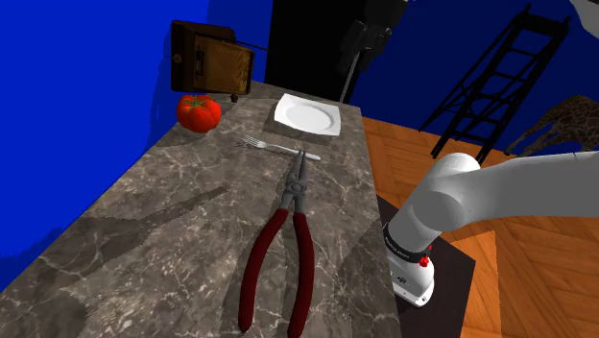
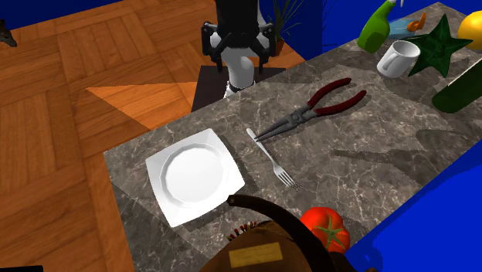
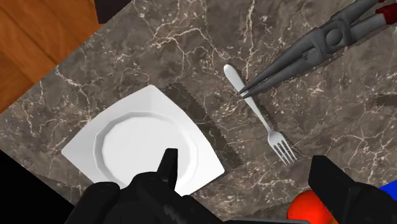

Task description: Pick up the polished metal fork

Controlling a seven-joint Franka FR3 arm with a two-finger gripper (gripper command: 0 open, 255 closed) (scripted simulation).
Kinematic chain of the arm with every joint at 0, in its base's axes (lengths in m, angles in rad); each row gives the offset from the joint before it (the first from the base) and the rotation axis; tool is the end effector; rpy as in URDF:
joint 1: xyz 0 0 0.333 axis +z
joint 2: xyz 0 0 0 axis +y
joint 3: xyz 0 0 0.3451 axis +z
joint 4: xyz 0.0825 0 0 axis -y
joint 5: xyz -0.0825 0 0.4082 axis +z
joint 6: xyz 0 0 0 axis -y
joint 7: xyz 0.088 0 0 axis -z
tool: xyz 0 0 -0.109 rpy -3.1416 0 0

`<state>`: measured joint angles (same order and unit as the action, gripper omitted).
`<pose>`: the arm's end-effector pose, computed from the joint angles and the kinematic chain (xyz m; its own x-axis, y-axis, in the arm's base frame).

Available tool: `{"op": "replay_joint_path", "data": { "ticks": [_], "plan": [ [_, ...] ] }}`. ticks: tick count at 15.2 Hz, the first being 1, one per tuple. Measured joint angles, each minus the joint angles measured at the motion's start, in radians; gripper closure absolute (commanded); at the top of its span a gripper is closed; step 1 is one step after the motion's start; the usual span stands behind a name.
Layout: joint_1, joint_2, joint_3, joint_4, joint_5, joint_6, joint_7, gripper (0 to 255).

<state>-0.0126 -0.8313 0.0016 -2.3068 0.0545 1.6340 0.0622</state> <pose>0.3033 0.0025 0.6539 0.9851 -0.0767 0.1541 -0.0677 -0.9957 -0.0627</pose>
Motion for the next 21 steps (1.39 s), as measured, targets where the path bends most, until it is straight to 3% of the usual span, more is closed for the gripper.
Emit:
{"op": "replay_joint_path", "data": {
  "ticks": [3,9,21],
  "plan": [
    [0.01,0.02,0.007,-0.019,0.001,0.034,-0.012,0],
    [0.057,0.136,0.046,-0.092,0.005,0.205,-0.064,0],
    [0.135,0.487,0.135,-0.11,-0.022,0.536,-0.152,0]
  ]
}}
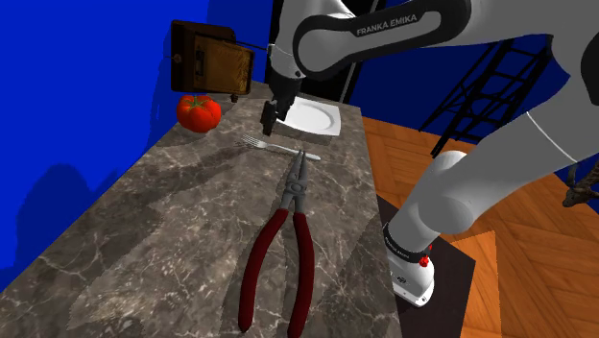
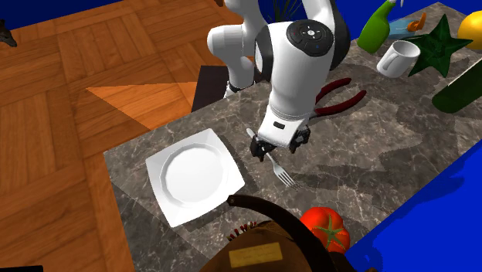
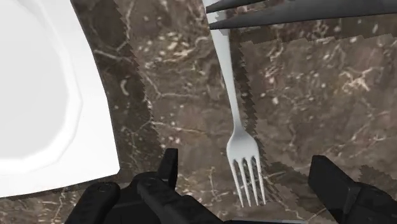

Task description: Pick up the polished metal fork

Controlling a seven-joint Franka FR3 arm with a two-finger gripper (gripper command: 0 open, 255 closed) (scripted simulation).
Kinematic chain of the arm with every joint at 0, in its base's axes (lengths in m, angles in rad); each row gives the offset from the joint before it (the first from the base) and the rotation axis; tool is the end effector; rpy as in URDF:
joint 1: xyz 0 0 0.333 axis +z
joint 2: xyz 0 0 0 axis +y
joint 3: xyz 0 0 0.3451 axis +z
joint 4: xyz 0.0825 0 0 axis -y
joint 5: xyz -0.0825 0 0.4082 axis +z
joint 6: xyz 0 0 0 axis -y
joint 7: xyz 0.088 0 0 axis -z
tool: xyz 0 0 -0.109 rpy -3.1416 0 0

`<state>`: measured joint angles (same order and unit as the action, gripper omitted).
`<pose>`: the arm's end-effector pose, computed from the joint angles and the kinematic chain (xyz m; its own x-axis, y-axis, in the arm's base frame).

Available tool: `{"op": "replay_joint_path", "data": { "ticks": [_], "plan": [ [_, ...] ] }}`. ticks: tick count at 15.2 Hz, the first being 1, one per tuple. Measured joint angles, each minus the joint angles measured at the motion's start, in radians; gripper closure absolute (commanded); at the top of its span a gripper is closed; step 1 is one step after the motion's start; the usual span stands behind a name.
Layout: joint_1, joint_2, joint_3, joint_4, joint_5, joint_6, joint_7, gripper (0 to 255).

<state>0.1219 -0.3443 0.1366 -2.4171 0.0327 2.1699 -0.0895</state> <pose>0.4412 0.1203 0.4601 0.9432 0.3191 0.0926 0.3181 -0.9477 0.0257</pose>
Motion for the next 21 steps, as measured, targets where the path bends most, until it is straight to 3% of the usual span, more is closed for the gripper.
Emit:
{"op": "replay_joint_path", "data": {
  "ticks": [10,11,21],
  "plan": [
    [0.007,0.12,0.02,-0.042,-0.021,0.155,-0.004,0],
    [0.007,0.125,0.021,-0.043,-0.021,0.16,-0.003,255],
    [0.009,0.126,0.025,-0.037,-0.02,0.168,-0.003,255]
  ]
}}
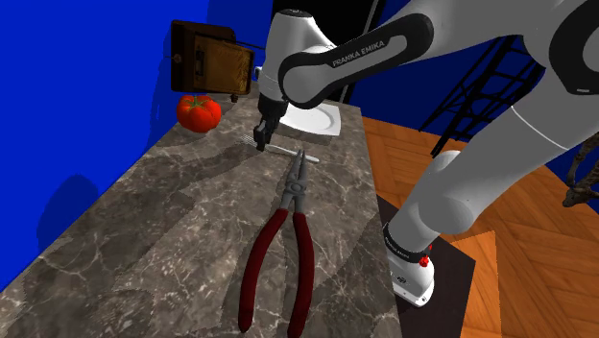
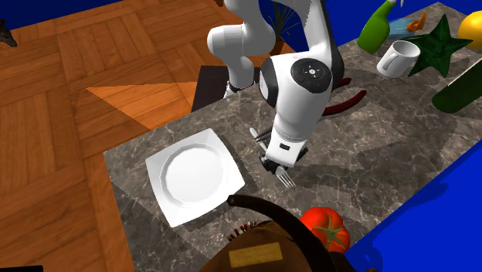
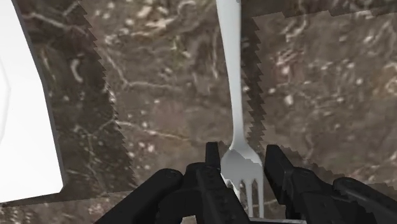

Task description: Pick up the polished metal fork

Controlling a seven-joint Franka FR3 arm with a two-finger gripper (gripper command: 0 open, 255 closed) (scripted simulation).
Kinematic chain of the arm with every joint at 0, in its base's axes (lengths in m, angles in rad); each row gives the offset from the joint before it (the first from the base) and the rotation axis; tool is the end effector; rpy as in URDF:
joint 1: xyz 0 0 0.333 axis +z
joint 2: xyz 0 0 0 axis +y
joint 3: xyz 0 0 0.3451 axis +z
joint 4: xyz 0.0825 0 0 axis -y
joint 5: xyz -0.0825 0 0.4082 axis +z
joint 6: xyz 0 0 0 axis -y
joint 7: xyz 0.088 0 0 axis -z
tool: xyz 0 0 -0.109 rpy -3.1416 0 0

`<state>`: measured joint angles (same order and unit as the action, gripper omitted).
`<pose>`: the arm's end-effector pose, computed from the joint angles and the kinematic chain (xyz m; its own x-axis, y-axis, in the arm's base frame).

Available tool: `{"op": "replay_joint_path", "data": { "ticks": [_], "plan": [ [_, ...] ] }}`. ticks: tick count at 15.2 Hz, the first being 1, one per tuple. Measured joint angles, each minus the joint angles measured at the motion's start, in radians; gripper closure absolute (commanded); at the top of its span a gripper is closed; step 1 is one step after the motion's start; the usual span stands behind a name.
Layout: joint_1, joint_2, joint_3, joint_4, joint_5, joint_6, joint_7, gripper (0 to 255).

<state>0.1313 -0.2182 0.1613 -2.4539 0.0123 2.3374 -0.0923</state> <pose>0.4563 0.1382 0.4000 0.9257 0.3659 0.0963 0.3643 -0.9307 0.0341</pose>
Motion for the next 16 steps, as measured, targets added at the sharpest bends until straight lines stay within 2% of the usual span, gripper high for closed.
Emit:
{"op": "replay_joint_path", "data": {
  "ticks": [16],
  "plan": [
    [-0.001,-0.089,-0.013,0.111,0.011,-0.211,-0.015,255]
  ]
}}
